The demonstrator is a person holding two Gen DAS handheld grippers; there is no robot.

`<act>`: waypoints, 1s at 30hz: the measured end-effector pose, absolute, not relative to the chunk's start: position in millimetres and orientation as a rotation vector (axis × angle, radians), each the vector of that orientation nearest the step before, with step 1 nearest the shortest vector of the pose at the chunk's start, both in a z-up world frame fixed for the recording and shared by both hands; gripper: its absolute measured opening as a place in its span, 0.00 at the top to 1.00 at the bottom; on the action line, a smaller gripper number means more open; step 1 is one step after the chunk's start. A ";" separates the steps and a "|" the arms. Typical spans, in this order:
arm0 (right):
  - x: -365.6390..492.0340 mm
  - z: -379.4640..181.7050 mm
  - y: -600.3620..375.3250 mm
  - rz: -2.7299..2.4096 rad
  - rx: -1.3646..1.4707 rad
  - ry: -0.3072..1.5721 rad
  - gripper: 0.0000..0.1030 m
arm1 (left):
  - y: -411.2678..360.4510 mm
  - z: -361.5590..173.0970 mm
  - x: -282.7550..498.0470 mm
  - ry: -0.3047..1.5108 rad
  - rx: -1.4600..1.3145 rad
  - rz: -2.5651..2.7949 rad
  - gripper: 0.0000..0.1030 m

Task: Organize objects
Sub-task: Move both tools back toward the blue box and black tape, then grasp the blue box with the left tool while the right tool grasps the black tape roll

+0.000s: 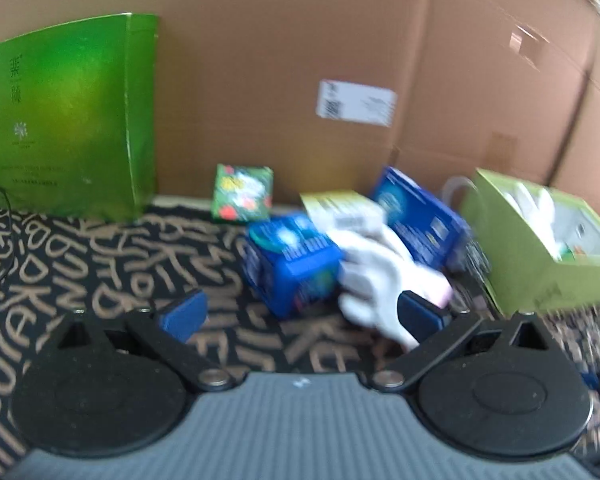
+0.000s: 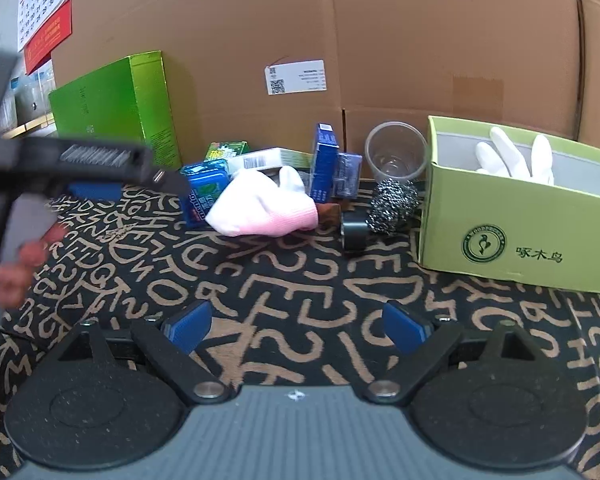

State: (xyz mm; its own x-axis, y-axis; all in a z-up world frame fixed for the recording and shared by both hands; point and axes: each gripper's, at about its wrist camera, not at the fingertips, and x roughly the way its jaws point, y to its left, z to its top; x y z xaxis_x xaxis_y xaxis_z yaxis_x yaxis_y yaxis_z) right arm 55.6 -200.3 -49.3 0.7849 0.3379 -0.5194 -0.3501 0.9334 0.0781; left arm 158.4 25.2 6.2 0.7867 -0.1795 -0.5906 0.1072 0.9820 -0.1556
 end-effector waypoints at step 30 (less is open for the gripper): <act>152.2 -59.6 -172.8 0.177 -0.082 0.576 0.79 | 46.6 1.8 144.6 0.761 -0.039 -0.345 0.25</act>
